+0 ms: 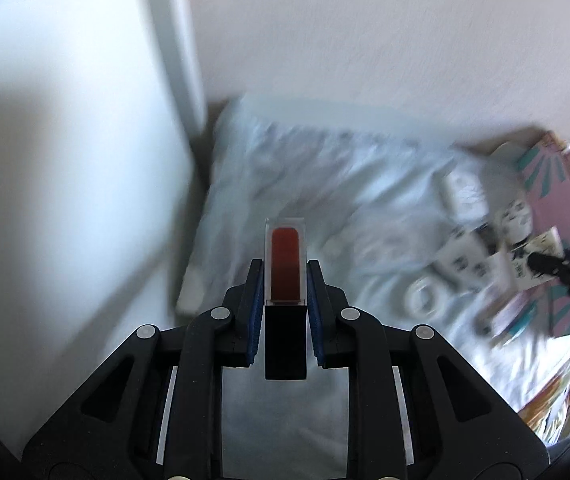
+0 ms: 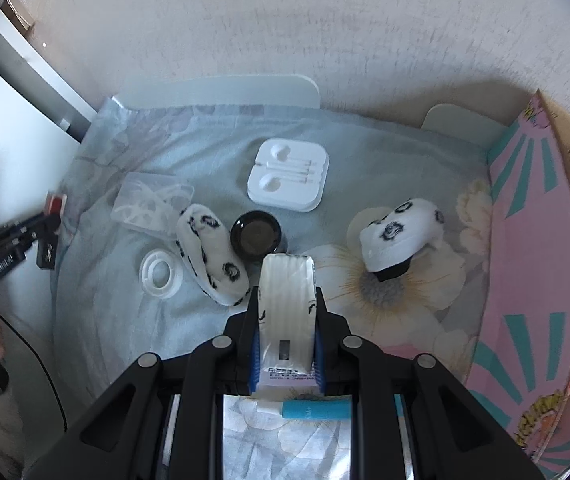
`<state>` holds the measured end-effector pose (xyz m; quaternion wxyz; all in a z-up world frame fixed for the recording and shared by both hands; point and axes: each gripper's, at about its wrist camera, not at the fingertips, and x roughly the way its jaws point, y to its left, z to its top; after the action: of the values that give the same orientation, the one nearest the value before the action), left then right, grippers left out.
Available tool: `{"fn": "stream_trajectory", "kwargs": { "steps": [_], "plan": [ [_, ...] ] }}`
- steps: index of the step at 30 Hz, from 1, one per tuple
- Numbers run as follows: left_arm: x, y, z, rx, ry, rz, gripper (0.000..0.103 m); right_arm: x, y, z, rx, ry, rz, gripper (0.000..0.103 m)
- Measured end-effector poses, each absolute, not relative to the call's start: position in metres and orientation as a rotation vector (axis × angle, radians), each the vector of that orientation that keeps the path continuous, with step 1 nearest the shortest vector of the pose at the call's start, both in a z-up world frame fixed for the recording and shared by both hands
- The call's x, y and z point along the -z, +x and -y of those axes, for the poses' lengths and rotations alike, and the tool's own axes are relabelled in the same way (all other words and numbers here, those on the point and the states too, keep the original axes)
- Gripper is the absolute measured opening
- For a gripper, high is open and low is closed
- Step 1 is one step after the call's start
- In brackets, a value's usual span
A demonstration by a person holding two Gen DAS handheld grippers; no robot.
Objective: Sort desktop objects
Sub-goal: 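Lift the lipstick with the left tool while the right tool lifts the packet, then carry the lipstick and packet over the cardboard box and open both tools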
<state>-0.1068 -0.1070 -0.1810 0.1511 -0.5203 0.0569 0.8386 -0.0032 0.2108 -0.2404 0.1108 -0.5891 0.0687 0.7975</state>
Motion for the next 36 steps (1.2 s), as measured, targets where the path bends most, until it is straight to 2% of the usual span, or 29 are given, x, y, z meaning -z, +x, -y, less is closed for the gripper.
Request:
{"fn": "stream_trajectory", "kwargs": {
  "steps": [9, 18, 26, 36],
  "plan": [
    [0.096, -0.115, -0.002, -2.275, -1.259, -0.262, 0.018, 0.173, 0.015, -0.231, -2.363, -1.610, -0.182, 0.019],
    [0.056, -0.100, -0.130, -2.066, -1.129, -0.312, 0.018, 0.118, 0.058, -0.274, -2.325, -1.472, -0.221, 0.019],
    [0.064, -0.063, -0.241, -1.878, -1.110, -0.405, 0.018, 0.121, 0.108, -0.319, -2.221, -1.432, -0.345, 0.019],
    [0.120, -0.030, -0.343, -1.761, -1.180, -0.545, 0.018, 0.157, 0.148, -0.357, -2.148, -1.493, -0.484, 0.019]
  ]
}}
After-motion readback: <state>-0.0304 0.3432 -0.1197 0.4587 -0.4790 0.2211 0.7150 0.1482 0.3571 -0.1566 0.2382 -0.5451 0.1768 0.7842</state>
